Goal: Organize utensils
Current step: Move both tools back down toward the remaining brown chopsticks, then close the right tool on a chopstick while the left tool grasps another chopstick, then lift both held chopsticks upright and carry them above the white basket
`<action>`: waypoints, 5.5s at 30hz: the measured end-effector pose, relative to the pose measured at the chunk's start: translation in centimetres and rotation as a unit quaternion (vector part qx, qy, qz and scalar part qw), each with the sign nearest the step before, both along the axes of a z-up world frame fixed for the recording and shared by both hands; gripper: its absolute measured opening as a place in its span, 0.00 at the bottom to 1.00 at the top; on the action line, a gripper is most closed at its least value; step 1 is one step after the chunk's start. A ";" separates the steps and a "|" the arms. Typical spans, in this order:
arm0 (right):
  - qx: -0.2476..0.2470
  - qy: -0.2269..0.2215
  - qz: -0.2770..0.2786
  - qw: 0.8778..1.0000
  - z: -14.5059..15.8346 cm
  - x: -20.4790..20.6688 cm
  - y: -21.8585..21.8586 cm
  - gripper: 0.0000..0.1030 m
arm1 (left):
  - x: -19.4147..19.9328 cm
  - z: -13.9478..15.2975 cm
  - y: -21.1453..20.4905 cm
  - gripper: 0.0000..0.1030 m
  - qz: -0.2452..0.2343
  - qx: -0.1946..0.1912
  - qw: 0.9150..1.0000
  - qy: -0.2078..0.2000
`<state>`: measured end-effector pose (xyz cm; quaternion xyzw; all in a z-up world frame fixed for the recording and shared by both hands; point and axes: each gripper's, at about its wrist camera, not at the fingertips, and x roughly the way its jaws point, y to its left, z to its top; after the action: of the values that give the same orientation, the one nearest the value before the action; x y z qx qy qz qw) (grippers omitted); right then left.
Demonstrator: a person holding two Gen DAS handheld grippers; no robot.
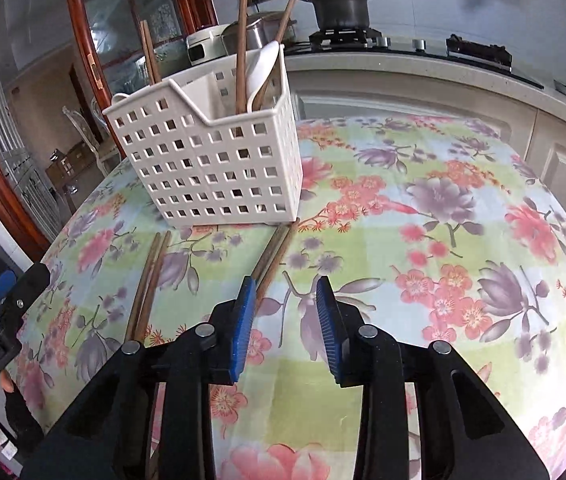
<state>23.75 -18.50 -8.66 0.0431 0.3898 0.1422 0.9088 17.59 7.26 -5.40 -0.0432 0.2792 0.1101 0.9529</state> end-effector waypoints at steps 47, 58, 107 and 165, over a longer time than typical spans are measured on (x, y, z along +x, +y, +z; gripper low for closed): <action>-0.028 0.061 0.007 0.998 -2.6 1.4 -1.1 0.06 | 7.5 -3.8 -2.0 0.60 -0.053 -0.045 0.987 0.145; -0.031 0.058 0.016 0.998 -2.6 1.3 -1.1 0.07 | 9.2 -4.8 -2.5 0.43 -0.044 -0.038 0.984 0.168; -0.022 -0.068 0.051 0.996 4.2 -2.6 -0.9 0.06 | 2.8 1.7 -2.7 0.06 -0.093 -0.044 0.994 0.033; 0.004 -0.237 0.054 0.970 10.9 -13.0 -4.0 0.06 | -9.6 8.8 -5.5 0.06 -0.122 0.008 0.983 -0.137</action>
<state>10.78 -22.47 2.28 -0.0090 0.1646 0.1988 0.9661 7.94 1.79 3.43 -0.0158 0.1485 -0.0114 0.9887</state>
